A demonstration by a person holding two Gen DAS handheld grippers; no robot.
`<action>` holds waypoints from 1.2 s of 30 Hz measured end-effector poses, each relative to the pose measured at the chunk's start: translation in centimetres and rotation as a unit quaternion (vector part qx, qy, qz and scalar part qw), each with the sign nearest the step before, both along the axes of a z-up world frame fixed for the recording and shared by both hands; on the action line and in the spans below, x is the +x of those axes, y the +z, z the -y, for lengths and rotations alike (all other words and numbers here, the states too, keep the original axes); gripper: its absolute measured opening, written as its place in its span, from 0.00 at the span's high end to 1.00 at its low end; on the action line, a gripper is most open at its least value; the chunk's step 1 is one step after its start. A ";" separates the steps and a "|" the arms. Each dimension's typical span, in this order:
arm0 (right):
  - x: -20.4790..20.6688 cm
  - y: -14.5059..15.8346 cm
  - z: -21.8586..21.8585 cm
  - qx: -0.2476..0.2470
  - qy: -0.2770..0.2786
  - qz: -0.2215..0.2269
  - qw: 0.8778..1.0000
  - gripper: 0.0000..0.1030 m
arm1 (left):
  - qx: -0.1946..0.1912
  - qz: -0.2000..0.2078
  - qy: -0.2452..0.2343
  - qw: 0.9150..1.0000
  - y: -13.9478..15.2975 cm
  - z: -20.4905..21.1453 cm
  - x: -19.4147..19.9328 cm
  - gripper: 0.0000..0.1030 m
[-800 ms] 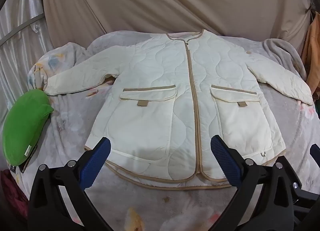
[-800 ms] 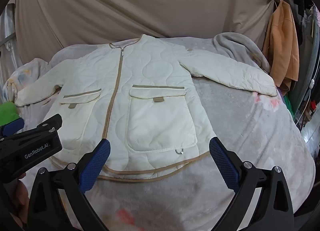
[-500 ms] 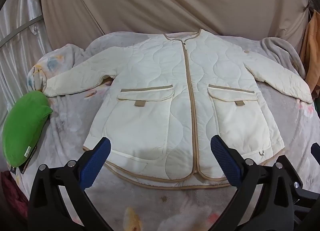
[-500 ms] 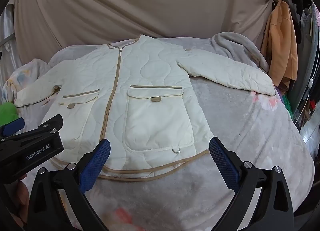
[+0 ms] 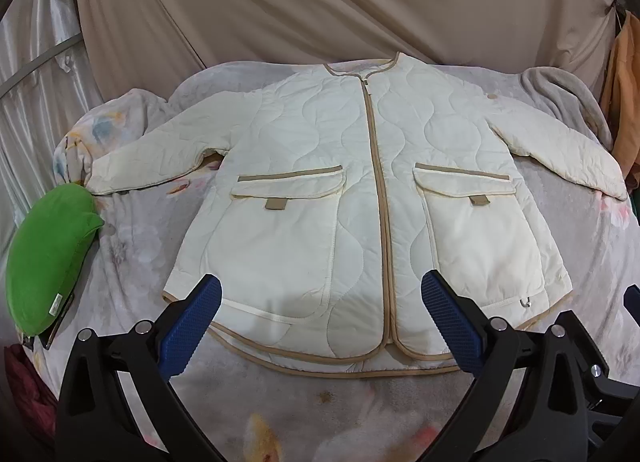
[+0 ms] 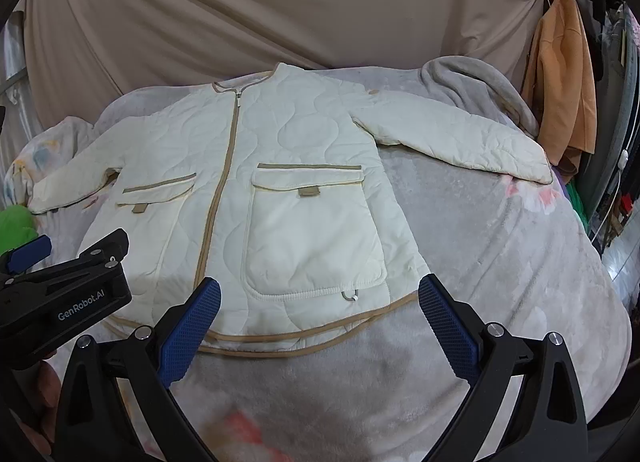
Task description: Fold large clothes
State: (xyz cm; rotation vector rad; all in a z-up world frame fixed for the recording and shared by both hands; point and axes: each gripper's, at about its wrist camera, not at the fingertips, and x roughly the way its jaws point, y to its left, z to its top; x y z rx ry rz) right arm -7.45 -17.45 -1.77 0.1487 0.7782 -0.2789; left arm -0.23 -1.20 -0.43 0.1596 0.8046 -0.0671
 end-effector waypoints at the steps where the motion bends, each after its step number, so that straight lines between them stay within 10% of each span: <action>1: 0.0 0.0 0.0 0.001 0.000 0.000 1.000 0.06 | 0.001 -0.001 0.000 1.000 0.0 0.1 0.0 0.05; 36: 0.4 -0.6 -0.3 0.008 0.011 -0.009 1.000 0.06 | 0.007 -0.012 0.000 1.000 -1.0 0.2 -0.1 0.05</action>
